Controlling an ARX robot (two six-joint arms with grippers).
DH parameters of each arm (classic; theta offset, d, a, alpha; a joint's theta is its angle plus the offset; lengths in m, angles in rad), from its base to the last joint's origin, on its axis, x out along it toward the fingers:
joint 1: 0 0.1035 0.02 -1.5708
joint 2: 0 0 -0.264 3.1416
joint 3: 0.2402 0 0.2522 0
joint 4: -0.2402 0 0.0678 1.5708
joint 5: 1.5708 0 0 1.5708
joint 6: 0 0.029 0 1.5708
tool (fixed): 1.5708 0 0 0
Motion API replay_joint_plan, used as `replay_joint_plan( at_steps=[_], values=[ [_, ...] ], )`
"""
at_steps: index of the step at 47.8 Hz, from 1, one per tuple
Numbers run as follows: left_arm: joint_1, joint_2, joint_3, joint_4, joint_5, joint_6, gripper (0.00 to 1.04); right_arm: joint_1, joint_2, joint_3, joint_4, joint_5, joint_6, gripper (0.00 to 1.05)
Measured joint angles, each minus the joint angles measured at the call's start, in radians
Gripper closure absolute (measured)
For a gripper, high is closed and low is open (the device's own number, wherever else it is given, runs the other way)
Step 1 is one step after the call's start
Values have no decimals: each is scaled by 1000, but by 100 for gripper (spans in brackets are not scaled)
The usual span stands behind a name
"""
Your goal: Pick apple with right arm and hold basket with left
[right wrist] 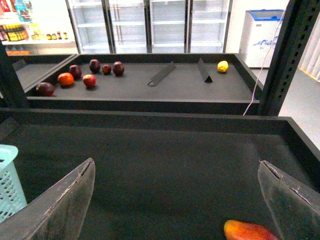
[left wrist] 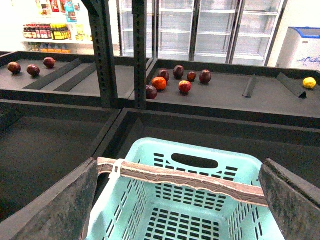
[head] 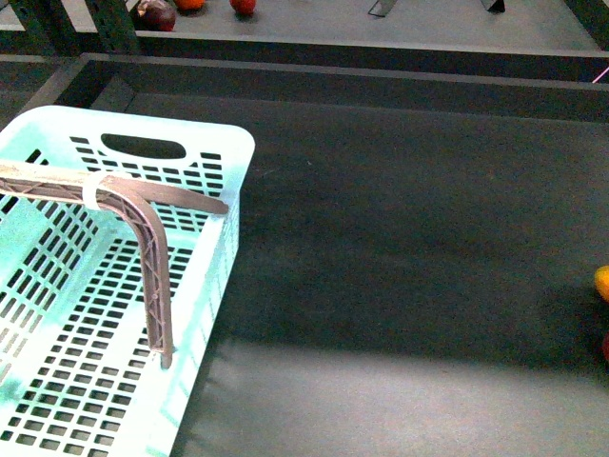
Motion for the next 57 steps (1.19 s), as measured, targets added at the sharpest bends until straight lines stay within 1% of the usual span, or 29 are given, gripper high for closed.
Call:
replay_joint_plan(
  at_steps=[30, 31, 33, 34, 36, 38, 40, 43, 46, 50, 51, 57],
  values=[
    [0, 0, 0, 0, 0, 0, 7, 0, 0, 0, 0, 0, 0, 9],
    [3, 5, 2, -7, 16, -4, 7, 0, 0, 0, 0, 0, 0, 9],
    [40, 55, 44, -124, 150, -60, 7, 0, 0, 0, 0, 1, 0, 9],
    [61, 121, 89, -223, 244, -123, 7, 0, 0, 0, 0, 0, 0, 9],
    [70, 218, 136, -328, 345, -206, 7, 0, 0, 0, 0, -3, 0, 9],
    [69, 292, 157, -366, 402, -276, 7, 0, 0, 0, 0, 0, 0, 9],
    [63, 356, 170, -362, 430, -367, 7, 0, 0, 0, 0, 0, 0, 9],
    [45, 459, 196, -298, 421, -503, 7, 0, -1, 0, 0, 2, 0, 9],
    [30, 553, 223, -230, 412, -602, 7, 0, 0, 0, 0, 1, 0, 9],
    [6, 706, 266, -134, 385, -750, 7, 0, -1, 0, 0, 1, 0, 9],
    [-5, 774, 283, -97, 363, -811, 7, 0, -1, 0, 0, 0, 0, 9],
    [-25, 1013, 351, -3, 293, -953, 7, 0, -1, 0, 0, 0, 0, 9]
  ],
)
